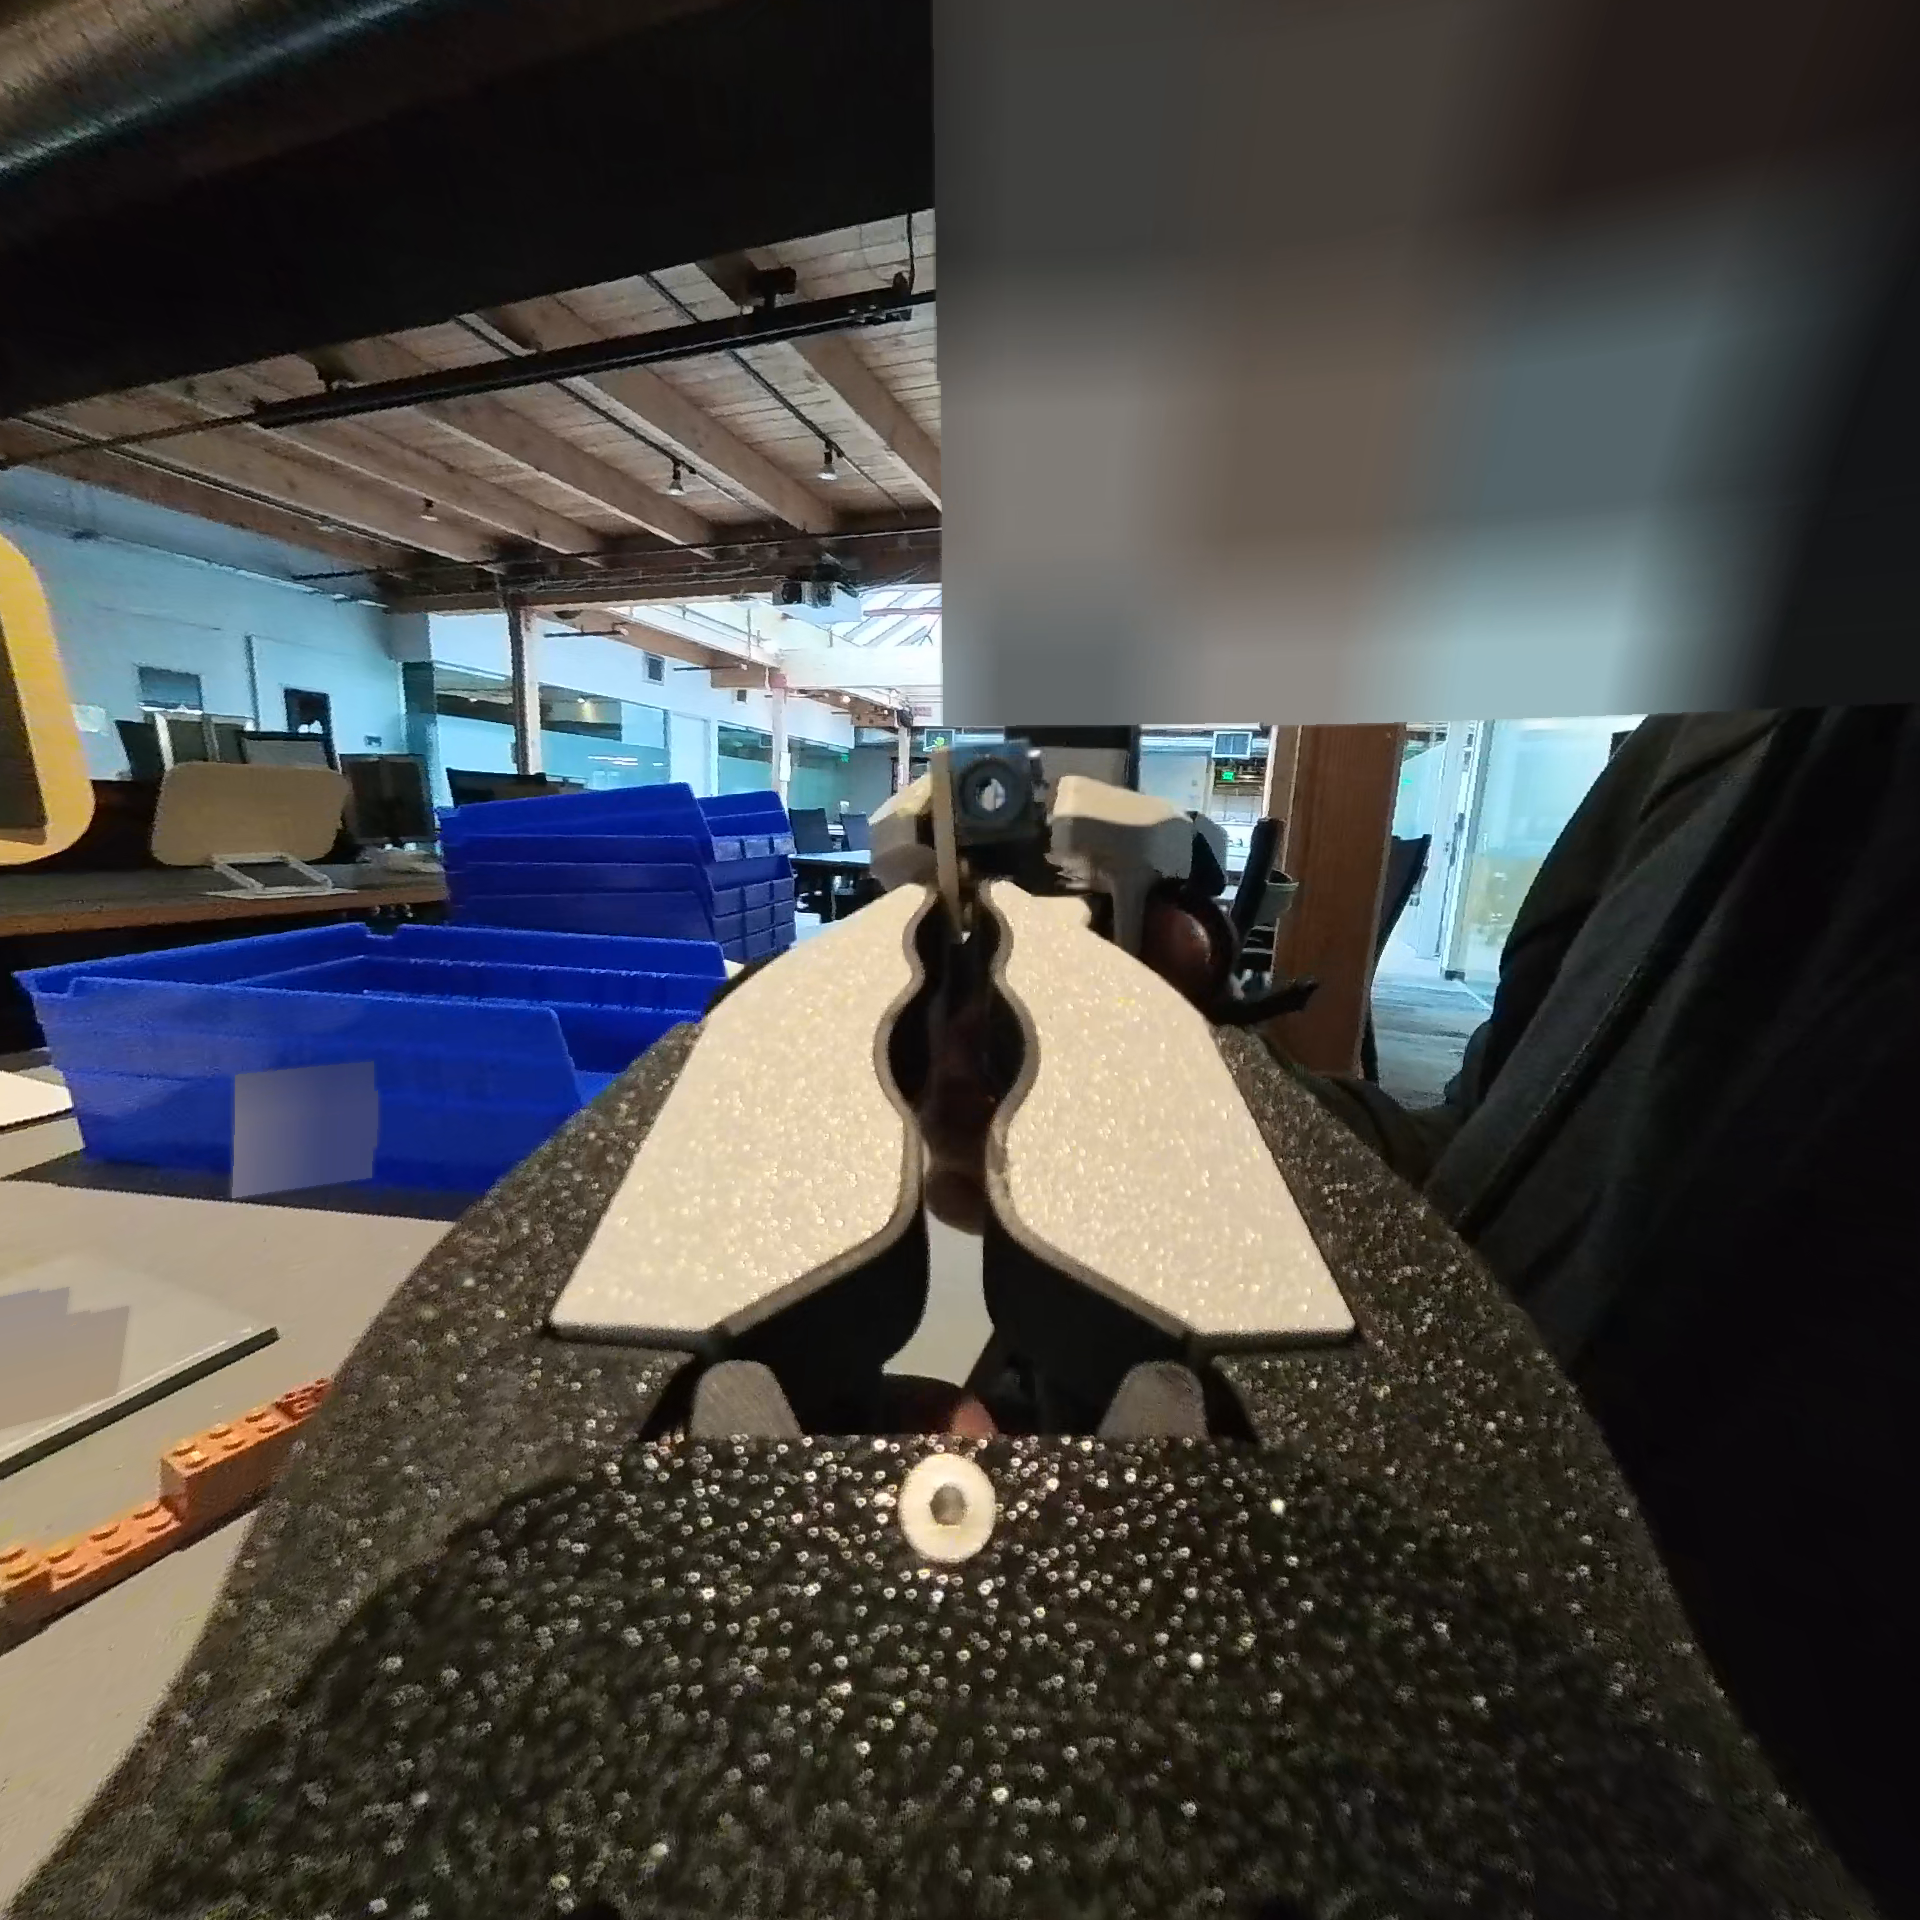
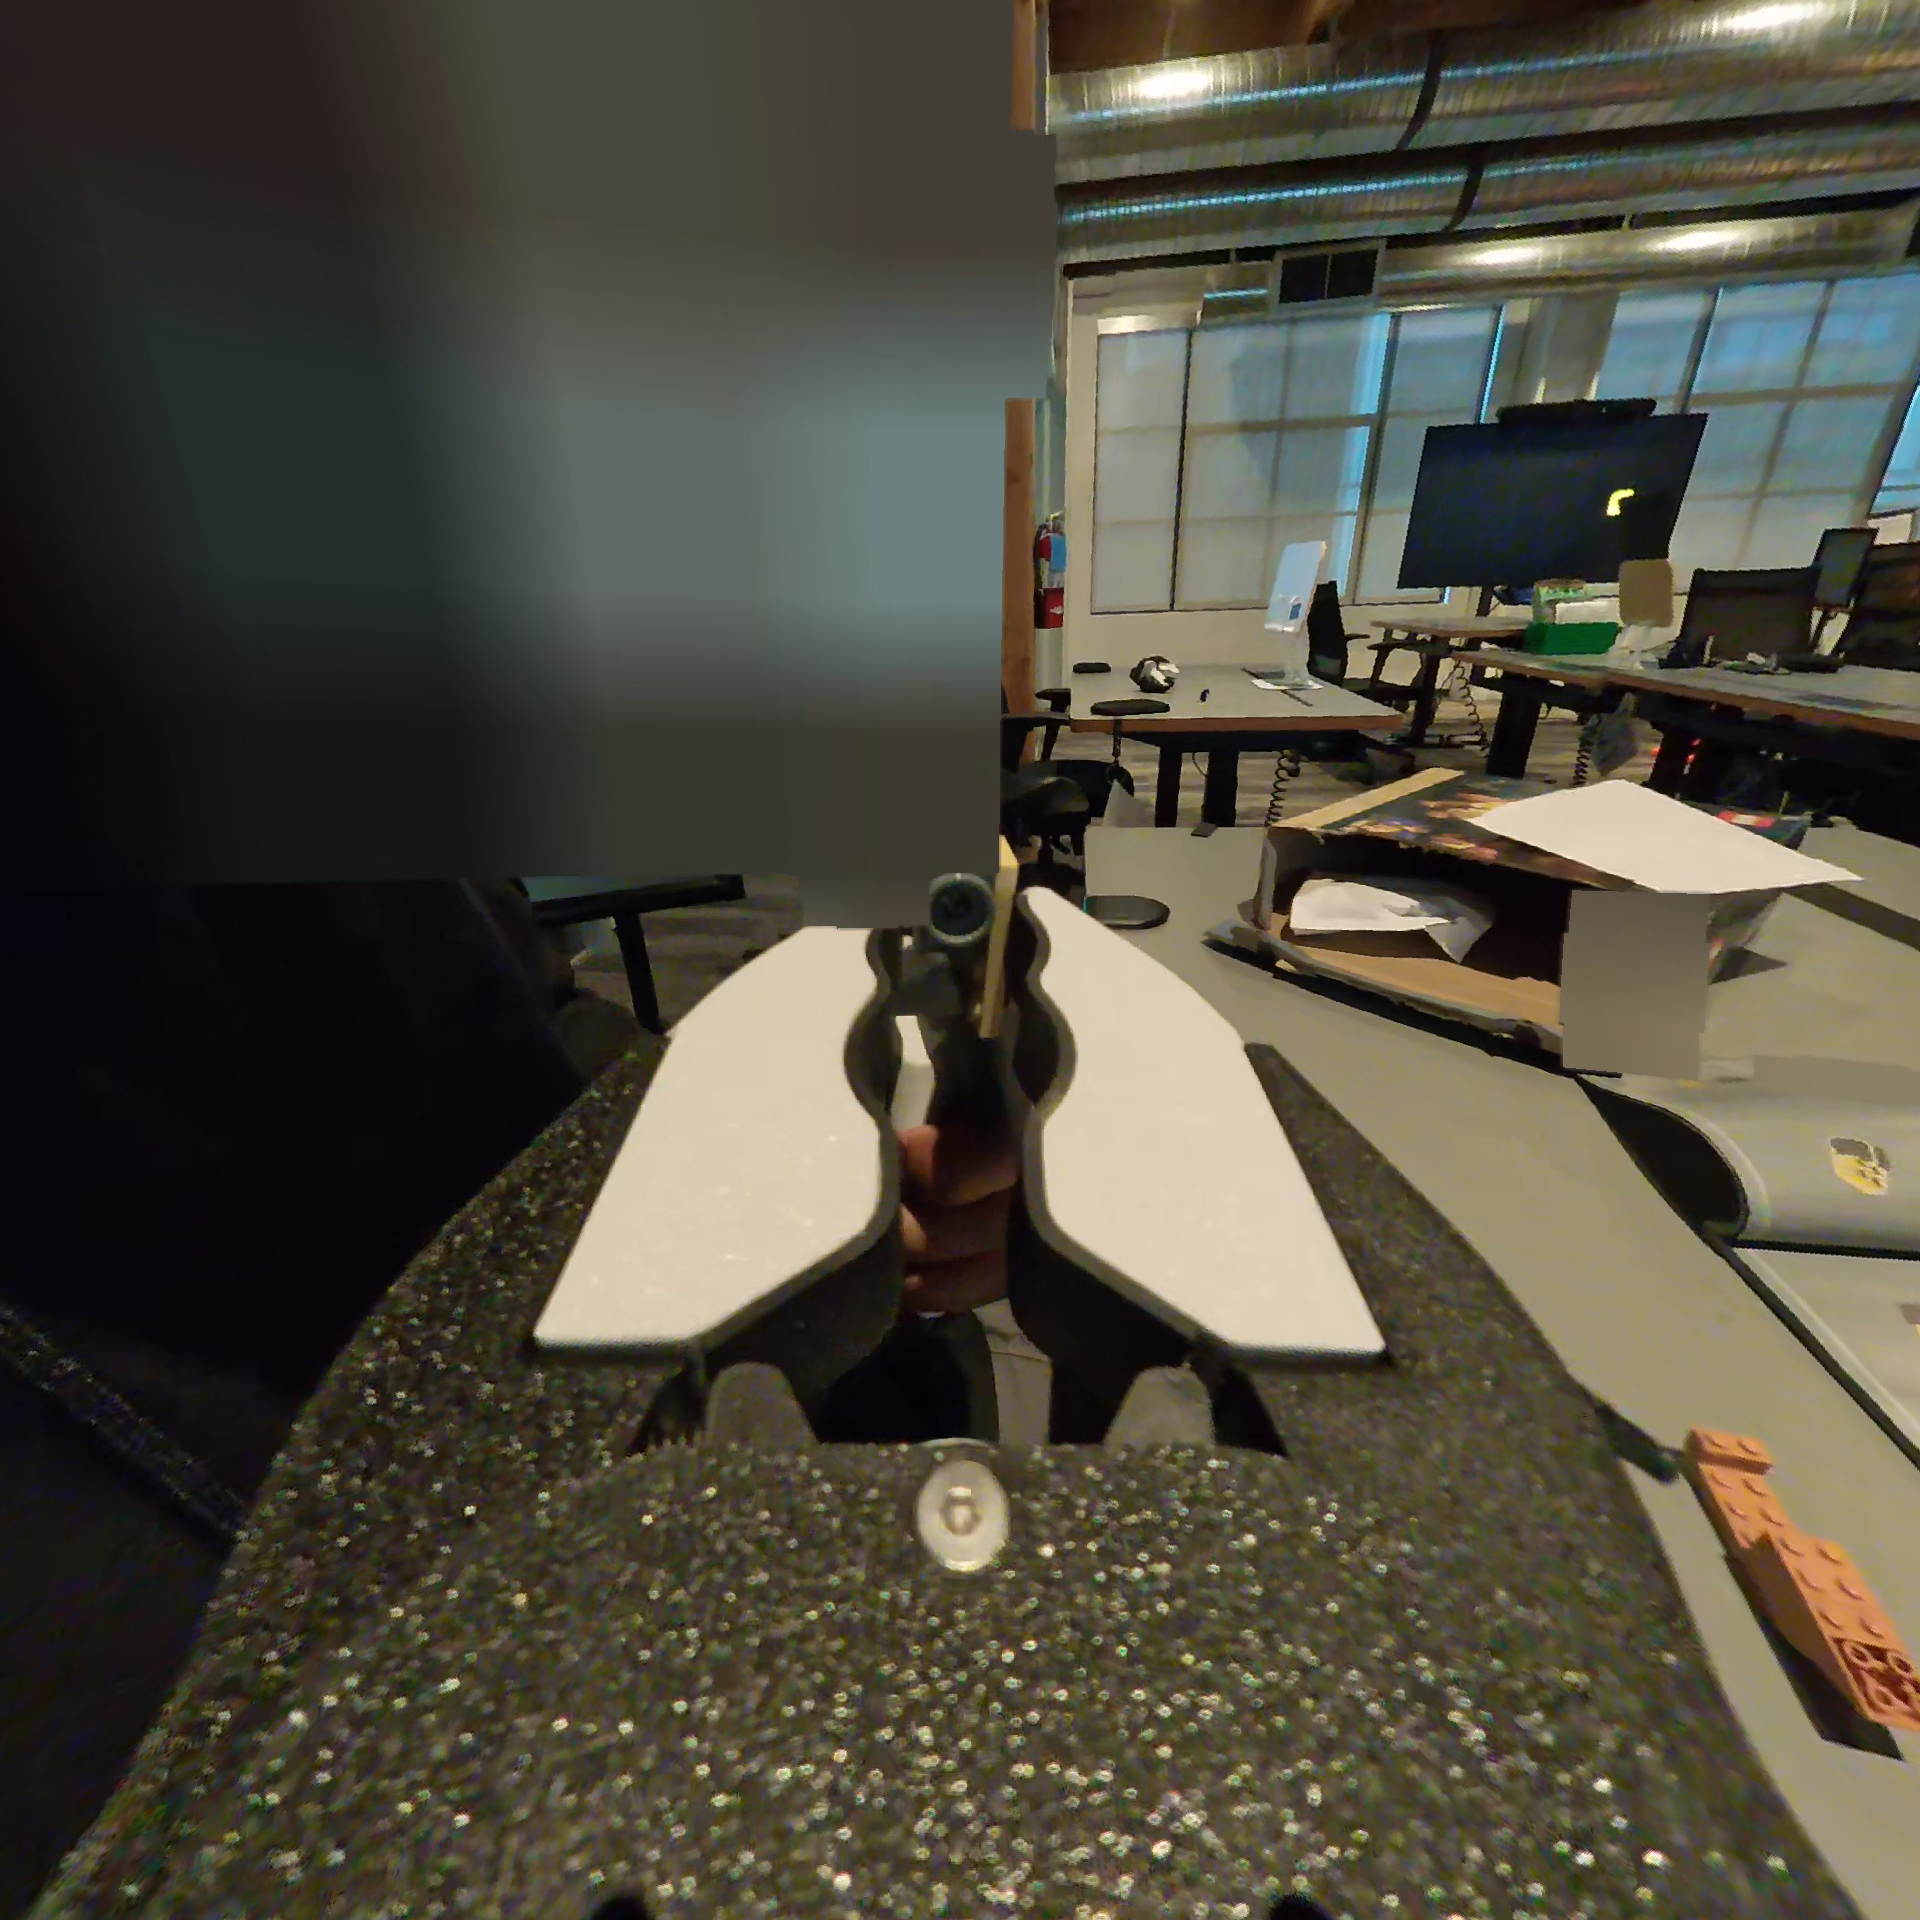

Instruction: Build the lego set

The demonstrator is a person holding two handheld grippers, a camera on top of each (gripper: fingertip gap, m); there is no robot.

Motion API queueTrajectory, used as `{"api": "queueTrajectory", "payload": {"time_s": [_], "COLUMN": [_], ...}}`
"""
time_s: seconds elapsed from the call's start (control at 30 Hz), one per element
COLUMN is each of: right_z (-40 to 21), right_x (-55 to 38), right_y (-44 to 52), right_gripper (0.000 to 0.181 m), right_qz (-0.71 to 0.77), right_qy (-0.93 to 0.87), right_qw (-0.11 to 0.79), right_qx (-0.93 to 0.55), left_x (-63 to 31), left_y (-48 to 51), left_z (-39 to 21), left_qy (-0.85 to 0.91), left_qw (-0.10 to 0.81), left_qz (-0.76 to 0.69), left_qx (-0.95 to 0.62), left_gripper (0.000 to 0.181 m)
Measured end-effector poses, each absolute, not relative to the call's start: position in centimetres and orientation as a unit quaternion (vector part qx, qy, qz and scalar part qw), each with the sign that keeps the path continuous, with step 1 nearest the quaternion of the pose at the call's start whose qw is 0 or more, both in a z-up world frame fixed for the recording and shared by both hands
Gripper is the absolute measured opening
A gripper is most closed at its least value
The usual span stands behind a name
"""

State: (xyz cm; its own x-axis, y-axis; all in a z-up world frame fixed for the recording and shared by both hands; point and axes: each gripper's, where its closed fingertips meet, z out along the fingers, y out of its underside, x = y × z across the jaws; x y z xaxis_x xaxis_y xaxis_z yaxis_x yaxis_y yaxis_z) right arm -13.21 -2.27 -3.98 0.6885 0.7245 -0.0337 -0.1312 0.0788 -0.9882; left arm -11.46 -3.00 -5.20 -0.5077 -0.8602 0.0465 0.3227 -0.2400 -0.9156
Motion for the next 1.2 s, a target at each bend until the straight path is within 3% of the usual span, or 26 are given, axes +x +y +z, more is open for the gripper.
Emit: {"api": "queueTrajectory", "payload": {"time_s": [0.47, 0.53, 0.6, 0.67, 0.9, 1.2], "right_z": [-4.0, -4.3, -5.3, -6.1, -7.6, -8.3], "right_x": [-13.2, -12.4, -11.6, -10.6, -8.8, -10.1], "right_y": [-2.4, -1.9, -1.4, -1.3, -1.0, -0.6], "right_gripper": [0.019, 0.028, 0.05, 0.058, 0.047, 0.041], "right_qz": [0.304, 0.303, 0.294, 0.271, 0.064, -0.041], "right_qy": [-0.257, -0.232, -0.217, -0.211, -0.302, -0.464], "right_qw": [0.708, 0.713, 0.708, 0.711, 0.696, 0.6], "right_qx": [-0.584, -0.589, -0.605, -0.614, -0.648, -0.65], "left_x": [-11.5, -10.8, -10.2, -9.8, -9.4, -10.1], "left_y": [-3.1, -2.7, -2.1, -1.5, 0.8, 0.7], "left_z": [-5.1, -5.3, -5.1, -5.2, -7.5, -9.5], "left_qy": [0.471, 0.476, 0.492, 0.53, 0.688, 0.768], "left_qw": [0.414, 0.425, 0.429, 0.441, 0.519, 0.483], "left_qz": [-0.722, -0.697, -0.663, -0.608, -0.313, -0.212], "left_qx": [-0.292, -0.327, -0.367, -0.394, -0.4, -0.362], "left_gripper": [0.005, 0.004, 0.004, 0.004, 0.004, 0.005]}}
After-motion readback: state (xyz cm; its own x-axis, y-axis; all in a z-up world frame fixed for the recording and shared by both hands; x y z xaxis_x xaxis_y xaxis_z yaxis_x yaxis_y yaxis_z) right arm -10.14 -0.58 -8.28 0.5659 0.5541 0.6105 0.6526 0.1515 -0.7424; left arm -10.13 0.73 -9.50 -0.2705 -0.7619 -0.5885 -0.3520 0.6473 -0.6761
